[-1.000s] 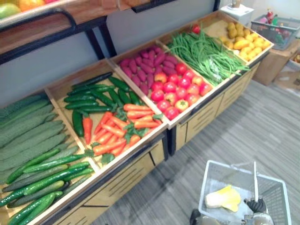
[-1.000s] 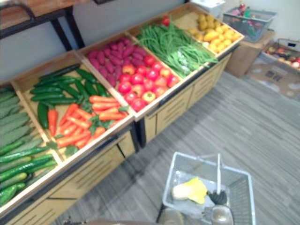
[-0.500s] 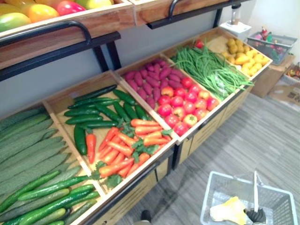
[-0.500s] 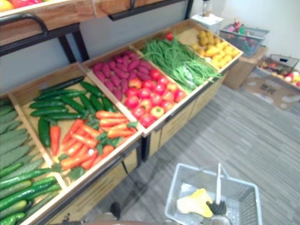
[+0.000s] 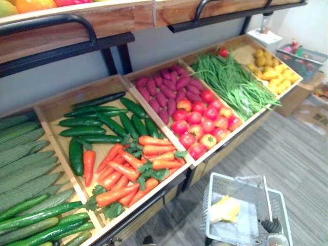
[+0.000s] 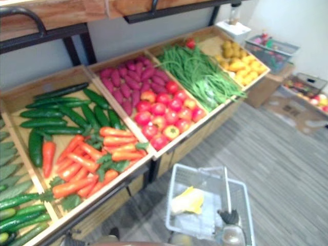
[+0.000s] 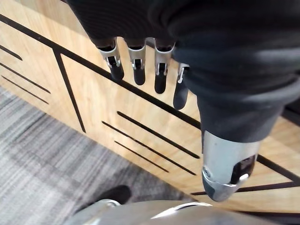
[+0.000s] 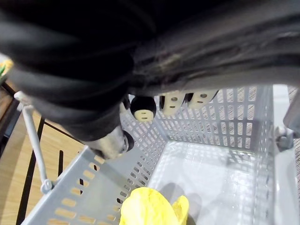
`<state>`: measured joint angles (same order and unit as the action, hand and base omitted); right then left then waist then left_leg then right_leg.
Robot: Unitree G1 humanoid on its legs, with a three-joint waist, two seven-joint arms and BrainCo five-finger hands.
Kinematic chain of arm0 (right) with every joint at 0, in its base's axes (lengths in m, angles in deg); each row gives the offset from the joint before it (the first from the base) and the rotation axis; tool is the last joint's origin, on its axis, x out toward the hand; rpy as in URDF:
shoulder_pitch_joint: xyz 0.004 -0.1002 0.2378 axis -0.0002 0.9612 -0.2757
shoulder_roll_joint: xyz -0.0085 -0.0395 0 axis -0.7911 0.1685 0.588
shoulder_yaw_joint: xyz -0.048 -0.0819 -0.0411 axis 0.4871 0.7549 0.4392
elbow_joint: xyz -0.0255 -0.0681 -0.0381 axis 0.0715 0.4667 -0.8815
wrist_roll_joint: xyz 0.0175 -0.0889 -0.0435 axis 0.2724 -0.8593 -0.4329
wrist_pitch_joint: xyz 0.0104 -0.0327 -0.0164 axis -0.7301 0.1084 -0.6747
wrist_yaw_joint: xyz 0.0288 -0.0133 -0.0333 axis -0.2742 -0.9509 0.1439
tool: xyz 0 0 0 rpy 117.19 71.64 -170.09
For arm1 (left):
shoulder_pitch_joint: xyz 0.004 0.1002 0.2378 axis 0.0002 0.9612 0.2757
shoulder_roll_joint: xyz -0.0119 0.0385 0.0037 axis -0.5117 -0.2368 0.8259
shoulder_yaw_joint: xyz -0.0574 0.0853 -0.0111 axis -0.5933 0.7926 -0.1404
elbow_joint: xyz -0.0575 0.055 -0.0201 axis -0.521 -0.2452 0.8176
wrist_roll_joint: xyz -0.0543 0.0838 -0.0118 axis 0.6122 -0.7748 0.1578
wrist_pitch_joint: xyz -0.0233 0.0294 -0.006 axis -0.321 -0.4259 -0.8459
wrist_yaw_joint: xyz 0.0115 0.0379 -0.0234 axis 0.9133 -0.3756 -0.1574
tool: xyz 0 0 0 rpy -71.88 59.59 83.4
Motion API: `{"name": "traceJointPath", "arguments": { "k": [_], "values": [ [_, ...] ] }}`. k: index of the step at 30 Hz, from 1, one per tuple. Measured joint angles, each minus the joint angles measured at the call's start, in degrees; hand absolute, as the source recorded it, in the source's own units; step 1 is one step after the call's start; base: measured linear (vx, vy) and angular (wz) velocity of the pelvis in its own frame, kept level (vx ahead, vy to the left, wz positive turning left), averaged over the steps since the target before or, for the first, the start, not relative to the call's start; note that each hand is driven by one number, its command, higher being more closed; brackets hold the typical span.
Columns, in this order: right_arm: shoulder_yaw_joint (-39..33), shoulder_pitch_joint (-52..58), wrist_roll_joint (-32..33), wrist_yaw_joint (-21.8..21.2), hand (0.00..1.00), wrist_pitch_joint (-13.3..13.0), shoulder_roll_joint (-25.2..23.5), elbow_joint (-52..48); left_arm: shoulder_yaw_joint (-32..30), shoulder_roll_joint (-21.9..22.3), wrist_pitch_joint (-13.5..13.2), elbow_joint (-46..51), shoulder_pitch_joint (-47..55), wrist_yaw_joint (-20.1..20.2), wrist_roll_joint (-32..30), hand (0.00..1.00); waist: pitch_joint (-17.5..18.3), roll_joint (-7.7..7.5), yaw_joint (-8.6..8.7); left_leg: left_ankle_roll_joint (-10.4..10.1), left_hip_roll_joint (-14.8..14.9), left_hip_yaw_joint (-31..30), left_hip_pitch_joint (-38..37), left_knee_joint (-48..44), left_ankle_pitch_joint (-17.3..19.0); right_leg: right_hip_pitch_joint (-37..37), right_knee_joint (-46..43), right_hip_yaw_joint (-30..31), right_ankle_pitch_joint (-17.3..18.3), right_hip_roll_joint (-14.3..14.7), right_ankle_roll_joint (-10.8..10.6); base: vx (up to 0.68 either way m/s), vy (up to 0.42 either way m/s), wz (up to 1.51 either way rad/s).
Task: Pick vegetable in the basket
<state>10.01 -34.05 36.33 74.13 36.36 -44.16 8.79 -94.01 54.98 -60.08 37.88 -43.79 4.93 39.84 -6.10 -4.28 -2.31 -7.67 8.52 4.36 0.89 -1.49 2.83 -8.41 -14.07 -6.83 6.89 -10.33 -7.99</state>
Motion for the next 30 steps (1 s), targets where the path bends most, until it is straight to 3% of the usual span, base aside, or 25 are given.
{"name": "traceJointPath", "arguments": {
  "k": [2, 3, 4, 7, 11, 16, 19, 21, 23, 27, 30],
  "values": [
    [-1.69, 0.61, 0.42, 0.06, 1.0, 0.93, 0.03, 1.49, -6.99, 3.63, -0.66, -3.08, -0.49, 0.0, 2.45, 0.0, 0.75, 2.54, 0.03, -0.93, 1.84, -1.75, -0.13, 1.24, -0.54, 1.89, 1.79, -2.65, 0.22, 2.13, 0.41, 0.06, -0.143, 0.34],
    [-2.25, 1.07, 0.43, 0.06, 1.0, 1.11, 0.02, 1.6, -8.97, 4.3, -0.58, -4.16, -0.66, -0.01, 3.52, 0.0, 1.02, 2.97, 0.01, -1.19, 2.17, -2.17, -0.13, 1.5, -0.69, 2.43, 2.28, -3.24, 0.28, 2.4, 0.53, 0.11, -0.132, 0.42],
    [-3.28, 1.23, 0.43, 0.06, 1.0, 1.38, 0.07, 2.0, -12.39, 5.09, -0.35, -5.94, -0.66, 0.16, 8.55, 0.0, 1.18, 3.28, 0.05, -1.45, 2.63, -3.3, -0.16, 1.82, -0.86, 3.64, 3.39, -4.45, 0.22, 2.89, 0.67, 0.12, -0.103, 0.45],
    [-5.79, 1.38, 0.41, 0.18, 1.0, 2.52, 0.13, 4.1, -20.56, 5.04, 0.83, -10.06, -0.14, 0.34, 15.93, 0.0, 1.37, 3.33, 0.11, -2.5, 3.4, -6.3, 0.12, 2.42, -1.61, 7.19, 6.8, -8.02, -0.45, 3.93, 1.24, 0.1, -0.057, 0.55],
    [-7.27, 1.14, 0.41, 0.98, 1.0, 2.54, 0.14, 5.56, -26.39, 5.65, 2.03, -10.65, 0.44, 0.47, 18.18, 0.0, 0.82, 1.95, -0.13, -2.43, 2.85, -9.15, 3.27, 1.89, -4.6, 9.06, 8.18, -13.97, -0.48, 3.58, 1.33, 0.02, -0.033, 0.67],
    [-9.28, -0.04, 0.42, 1.1, 1.0, 2.32, 0.37, 5.57, -26.97, 8.26, 2.13, -10.91, 0.08, 0.94, 18.42, 0.0, -0.04, 2.94, -0.22, -0.15, 1.99, -3.25, 5.75, 3.01, -10.21, 8.8, 7.93, -18.98, -0.56, 1.96, 2.41, -0.11, 0.011, 0.55],
    [-9.75, -0.24, 0.4, 0.96, 1.0, 2.33, 0.86, 5.74, -27.09, 9.12, 2.56, -11.95, 0.27, 1.41, 20.77, 0.0, -0.24, 3.44, 0.06, 1.0, 0.71, 1.27, 5.57, -4.09, -4.08, 8.84, 7.41, -19.67, -0.37, -0.24, 2.85, -0.05, 0.072, 0.14],
    [-9.97, -0.05, 0.36, 0.73, 1.0, 2.45, 1.41, 5.72, -27.09, 9.29, 2.48, -11.87, 0.16, 1.54, 21.81, 0.0, -0.2, 4.26, 0.56, 1.47, 0.35, 3.12, 3.72, -0.11, -3.64, 8.74, 7.8, -19.75, -0.99, -0.36, 1.86, -0.03, 0.124, 0.12],
    [-11.45, 0.54, 0.34, 0.01, 1.0, 2.81, 1.09, 5.77, -26.9, 8.68, 2.52, -11.14, -0.64, 1.71, 22.87, 0.0, 0.11, 4.03, 0.82, 1.82, -1.52, 3.02, 1.28, 7.57, -7.15, 8.74, 9.71, -19.61, -2.22, -0.72, 1.1, -0.07, 0.112, 0.12],
    [-11.71, 1.16, 0.39, -0.27, 1.0, 3.65, 0.67, 5.77, -24.27, 7.6, 2.63, -7.86, -1.26, 1.48, 22.26, 0.0, -0.29, 2.6, 0.91, 2.59, -4.01, 2.86, 0.62, 7.57, -6.68, 9.29, 8.21, -19.48, -2.05, -3.02, 0.89, 0.02, 0.104, 0.11],
    [-12.0, 1.28, 0.34, -0.13, 1.0, 3.58, 0.28, 5.68, -21.92, 7.47, 2.58, 1.54, -1.54, -0.34, 21.84, 0.0, -1.02, 1.27, 0.92, 3.69, -6.24, 2.71, -0.22, 7.57, -5.95, 8.72, 2.65, -18.87, -0.12, -6.39, 0.52, 0.05, 0.078, 0.14]
  ]
}}
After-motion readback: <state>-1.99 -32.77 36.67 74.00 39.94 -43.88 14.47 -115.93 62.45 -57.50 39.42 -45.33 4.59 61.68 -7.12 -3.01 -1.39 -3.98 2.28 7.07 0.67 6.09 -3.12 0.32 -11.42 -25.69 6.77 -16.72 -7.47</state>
